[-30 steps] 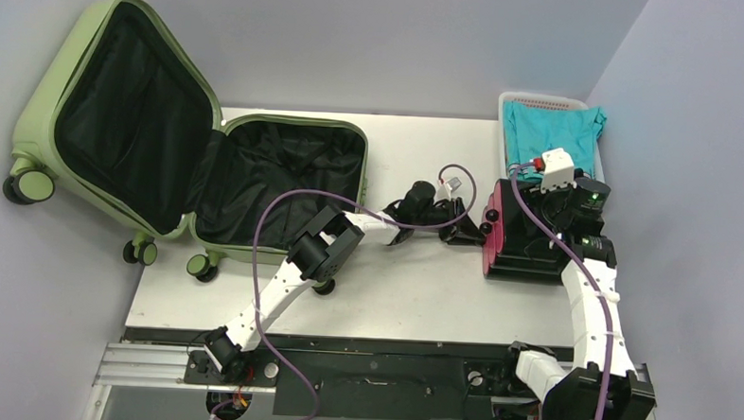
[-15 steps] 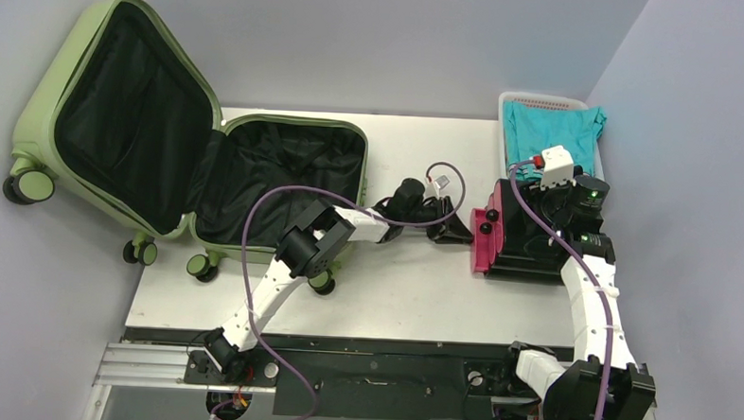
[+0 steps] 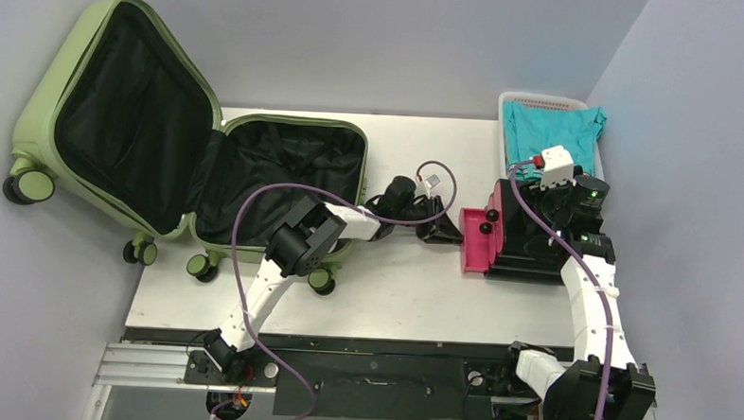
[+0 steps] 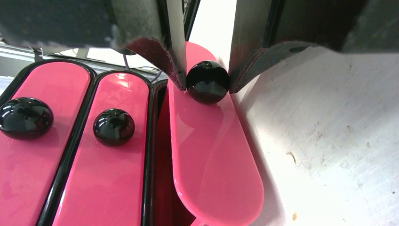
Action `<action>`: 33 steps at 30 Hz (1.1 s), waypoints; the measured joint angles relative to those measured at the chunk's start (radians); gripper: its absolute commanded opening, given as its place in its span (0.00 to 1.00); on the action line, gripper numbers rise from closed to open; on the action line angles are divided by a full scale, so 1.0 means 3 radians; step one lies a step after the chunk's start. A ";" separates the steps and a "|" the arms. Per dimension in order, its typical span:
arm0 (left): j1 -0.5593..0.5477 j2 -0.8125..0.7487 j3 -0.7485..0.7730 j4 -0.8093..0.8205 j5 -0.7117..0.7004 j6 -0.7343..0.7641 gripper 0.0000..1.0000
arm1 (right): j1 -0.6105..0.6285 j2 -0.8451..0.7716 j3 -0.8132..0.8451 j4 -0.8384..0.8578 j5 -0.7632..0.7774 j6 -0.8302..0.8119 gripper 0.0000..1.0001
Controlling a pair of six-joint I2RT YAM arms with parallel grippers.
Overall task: Open, take out, and arrange the luggage
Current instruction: Open the drawer in the storage box.
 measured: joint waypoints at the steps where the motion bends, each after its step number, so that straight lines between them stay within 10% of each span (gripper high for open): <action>1: 0.0000 -0.0018 -0.0019 -0.0004 -0.0008 0.0011 0.18 | 0.0000 0.0000 0.0000 0.0000 0.0001 0.0000 0.70; 33: 0.0114 -0.0216 -0.0161 -0.0292 -0.0051 0.0338 0.16 | 0.0029 0.0000 0.0000 0.0000 -0.0004 -0.0027 0.70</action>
